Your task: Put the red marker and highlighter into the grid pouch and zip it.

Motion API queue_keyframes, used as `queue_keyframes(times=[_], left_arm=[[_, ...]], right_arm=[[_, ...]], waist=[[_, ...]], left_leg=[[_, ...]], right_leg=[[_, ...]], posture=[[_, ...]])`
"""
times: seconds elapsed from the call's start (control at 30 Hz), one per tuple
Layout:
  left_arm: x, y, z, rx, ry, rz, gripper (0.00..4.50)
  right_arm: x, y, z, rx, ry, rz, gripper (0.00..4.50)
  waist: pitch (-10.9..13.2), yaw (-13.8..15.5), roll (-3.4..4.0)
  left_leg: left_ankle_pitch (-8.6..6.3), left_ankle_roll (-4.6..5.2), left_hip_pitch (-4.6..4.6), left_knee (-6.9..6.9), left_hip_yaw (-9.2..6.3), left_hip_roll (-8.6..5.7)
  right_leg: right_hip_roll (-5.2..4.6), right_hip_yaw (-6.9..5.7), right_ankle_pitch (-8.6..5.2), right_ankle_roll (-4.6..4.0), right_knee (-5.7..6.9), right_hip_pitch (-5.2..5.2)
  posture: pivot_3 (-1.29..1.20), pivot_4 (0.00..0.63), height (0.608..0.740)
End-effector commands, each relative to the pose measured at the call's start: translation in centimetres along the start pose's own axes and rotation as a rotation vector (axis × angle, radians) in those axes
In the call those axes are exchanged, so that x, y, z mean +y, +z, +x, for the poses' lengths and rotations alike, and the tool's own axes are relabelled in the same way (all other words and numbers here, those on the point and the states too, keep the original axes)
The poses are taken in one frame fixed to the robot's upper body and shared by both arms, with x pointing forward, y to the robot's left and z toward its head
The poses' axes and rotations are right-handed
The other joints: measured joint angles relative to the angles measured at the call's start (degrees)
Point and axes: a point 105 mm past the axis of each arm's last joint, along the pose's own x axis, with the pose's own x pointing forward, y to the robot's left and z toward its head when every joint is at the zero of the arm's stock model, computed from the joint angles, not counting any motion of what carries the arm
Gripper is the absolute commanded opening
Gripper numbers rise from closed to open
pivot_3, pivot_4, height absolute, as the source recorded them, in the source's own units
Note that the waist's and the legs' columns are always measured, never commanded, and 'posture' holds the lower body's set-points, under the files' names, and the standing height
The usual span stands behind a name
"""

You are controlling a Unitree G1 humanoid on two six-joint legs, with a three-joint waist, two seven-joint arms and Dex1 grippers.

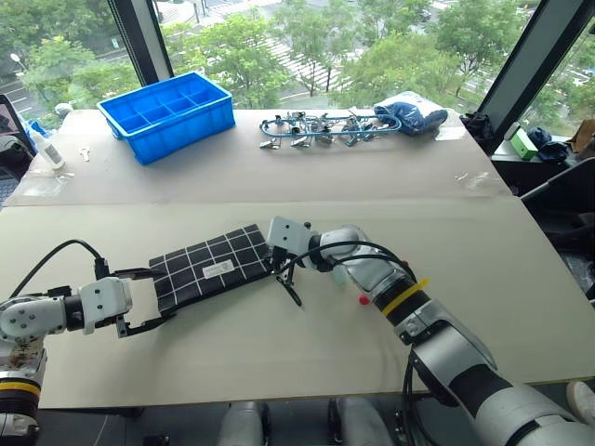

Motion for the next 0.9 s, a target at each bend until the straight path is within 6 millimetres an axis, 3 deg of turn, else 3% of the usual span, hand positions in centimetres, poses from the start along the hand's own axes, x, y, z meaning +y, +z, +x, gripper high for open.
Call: queue_keyframes(times=[0.03,0.27,0.37,0.73,0.9], left_arm=[[-0.6,-0.1,1.5,0.005,-0.040,0.036,4.50],[-0.6,-0.2,2.2,0.009,-0.051,0.050,4.50],[-0.6,-0.3,2.3,0.006,-0.056,0.045,3.82],[-0.6,0.2,2.4,-0.036,-0.058,0.020,0.03],[0.2,1.1,2.8,-0.096,-0.009,-0.049,0.03]], right_arm=[[-0.4,0.8,-0.1,-0.034,-0.018,-0.008,0.08],[-0.4,0.5,-0.2,-0.026,-0.022,0.004,0.08],[-0.5,0.4,-0.3,-0.024,-0.026,0.009,0.00],[-1.1,0.3,-0.6,-0.019,-0.037,0.009,0.00],[-1.6,0.4,-0.7,-0.024,-0.061,0.011,0.00]], waist=[[0.0,0.0,0.00],[0.0,0.1,0.02],[0.0,0.1,0.02],[0.0,0.0,0.02],[0.0,0.0,0.02]], left_leg=[[0.00,0.00,0.01,0.00,0.00,0.00],[0.00,0.00,0.06,0.00,0.00,0.00],[0.01,0.00,0.07,0.00,0.00,0.00],[0.03,-0.03,0.08,0.00,-0.01,0.03],[0.03,-0.03,0.07,0.00,-0.01,0.03]], right_leg=[[0.00,0.00,0.00,0.00,0.00,0.01],[0.00,0.01,0.00,0.00,0.00,0.03],[0.00,0.01,0.00,0.00,0.01,0.04],[0.02,0.01,-0.03,-0.04,0.03,0.02],[0.02,0.01,-0.03,-0.04,0.03,0.01]], posture=[[0.00,0.150,0.740],[0.00,0.150,0.740],[0.00,0.150,0.740],[0.00,0.150,0.740],[0.00,0.150,0.740]])
